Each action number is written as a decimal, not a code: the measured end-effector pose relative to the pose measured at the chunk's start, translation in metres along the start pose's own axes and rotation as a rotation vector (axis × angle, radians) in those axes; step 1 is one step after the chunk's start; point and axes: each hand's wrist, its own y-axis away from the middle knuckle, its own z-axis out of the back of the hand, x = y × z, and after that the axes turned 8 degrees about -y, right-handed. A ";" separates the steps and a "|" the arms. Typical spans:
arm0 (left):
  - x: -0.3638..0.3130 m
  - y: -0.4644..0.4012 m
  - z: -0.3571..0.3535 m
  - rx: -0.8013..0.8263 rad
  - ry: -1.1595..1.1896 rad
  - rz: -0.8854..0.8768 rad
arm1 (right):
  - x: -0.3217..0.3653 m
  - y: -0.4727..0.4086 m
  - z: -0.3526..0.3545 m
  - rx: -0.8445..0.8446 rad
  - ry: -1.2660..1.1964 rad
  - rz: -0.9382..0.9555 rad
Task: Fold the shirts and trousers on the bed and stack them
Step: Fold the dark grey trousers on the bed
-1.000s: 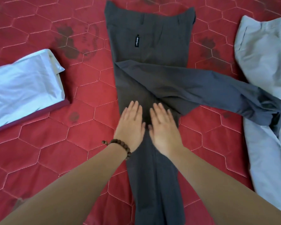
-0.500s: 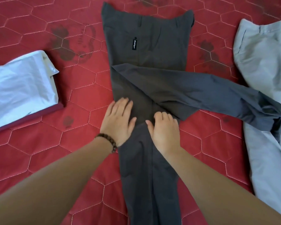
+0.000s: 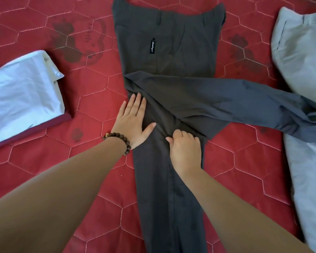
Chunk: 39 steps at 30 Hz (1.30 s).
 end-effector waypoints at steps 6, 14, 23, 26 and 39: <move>-0.030 0.020 0.004 -0.082 -0.059 0.075 | -0.016 0.031 0.002 0.169 -0.075 0.115; -0.051 0.010 0.018 -0.202 0.022 0.034 | -0.010 -0.006 0.031 0.060 -0.114 0.217; -0.022 -0.064 0.039 -0.291 0.068 0.025 | -0.026 -0.115 0.025 0.324 0.044 0.123; -0.018 -0.090 0.046 -0.394 0.036 0.019 | -0.028 -0.142 0.031 0.095 -0.056 0.249; -0.012 -0.139 0.023 -0.120 0.043 0.049 | -0.046 -0.391 0.020 0.289 -0.072 0.129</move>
